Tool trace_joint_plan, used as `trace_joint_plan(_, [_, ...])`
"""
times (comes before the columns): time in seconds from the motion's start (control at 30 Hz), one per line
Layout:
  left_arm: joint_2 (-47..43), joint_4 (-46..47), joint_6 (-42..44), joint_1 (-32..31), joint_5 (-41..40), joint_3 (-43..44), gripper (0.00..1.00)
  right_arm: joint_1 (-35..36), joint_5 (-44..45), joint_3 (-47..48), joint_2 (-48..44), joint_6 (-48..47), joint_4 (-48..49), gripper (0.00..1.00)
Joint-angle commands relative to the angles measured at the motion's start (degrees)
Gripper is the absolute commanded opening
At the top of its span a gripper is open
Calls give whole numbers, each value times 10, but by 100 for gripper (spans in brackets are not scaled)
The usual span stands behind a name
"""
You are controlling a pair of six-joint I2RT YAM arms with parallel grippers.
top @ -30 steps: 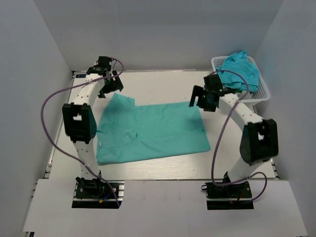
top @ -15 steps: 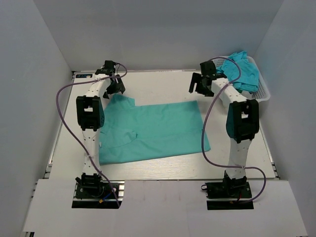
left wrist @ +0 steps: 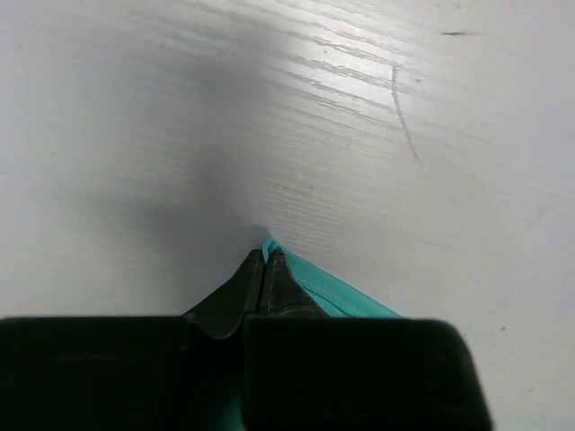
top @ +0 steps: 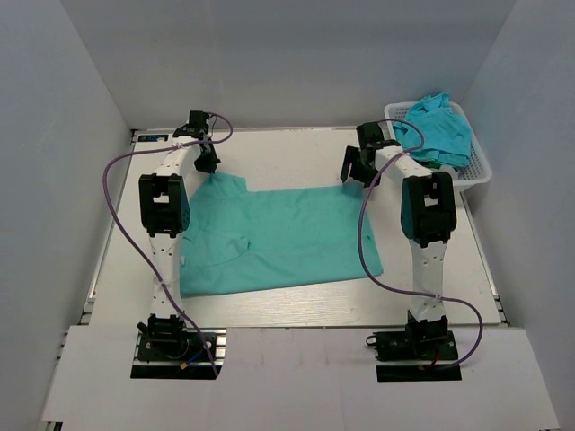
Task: Fold and stack the t-shirts
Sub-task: Grap the side of the flattened tshirt furthest away from the robot with both arms
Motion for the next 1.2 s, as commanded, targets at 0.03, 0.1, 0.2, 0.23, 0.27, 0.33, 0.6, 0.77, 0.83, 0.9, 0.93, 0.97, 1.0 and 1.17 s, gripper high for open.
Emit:
trace_joint_plan(0.03, [19,-5,7,-1,42,-25,1,3,-10,7,16,10,7,77])
trace_joint_plan(0.1, [19,-11,7,-1,42,-30,0,3,-15,-4,11,13,23,73])
trace_joint_plan(0.2, [2,5,12,-1,42,-48,0,3,-13,-1,15,17,30,62])
trace_joint_plan(0.23, [-4,11,12,-1,42,-55,0,3,-4,1,21,18,31,60])
trace_joint_plan(0.27, [-11,17,12,-1,42,-55,0,3,2,9,24,21,33,60])
trace_joint_plan(0.33, [-11,31,6,-1,32,-48,0,-1,11,19,31,36,34,47])
trace_joint_plan(0.6, [33,15,-5,-1,34,66,0,-3,35,113,63,29,-14,0])
trace_joint_plan(0.77, [2,50,-18,-1,46,-1,0,-1,77,98,46,7,-21,48])
trace_joint_plan(0.83, [-6,50,-23,-1,46,-11,0,-1,88,93,41,3,-36,59])
trace_joint_plan(0.9, [-6,44,-23,-1,41,-12,0,0,90,84,35,1,-43,66])
trace_joint_plan(0.93, [-6,39,-23,-1,36,-12,0,1,90,66,30,3,-44,67])
trace_joint_plan(0.97, [-6,39,-23,-1,36,-12,0,1,89,59,28,8,-44,67])
trace_joint_plan(1.0, [-6,39,-23,-1,36,-17,0,1,89,49,23,10,-43,69])
trace_joint_plan(1.17, [-19,39,-23,-1,36,-39,0,4,63,13,11,36,-66,69])
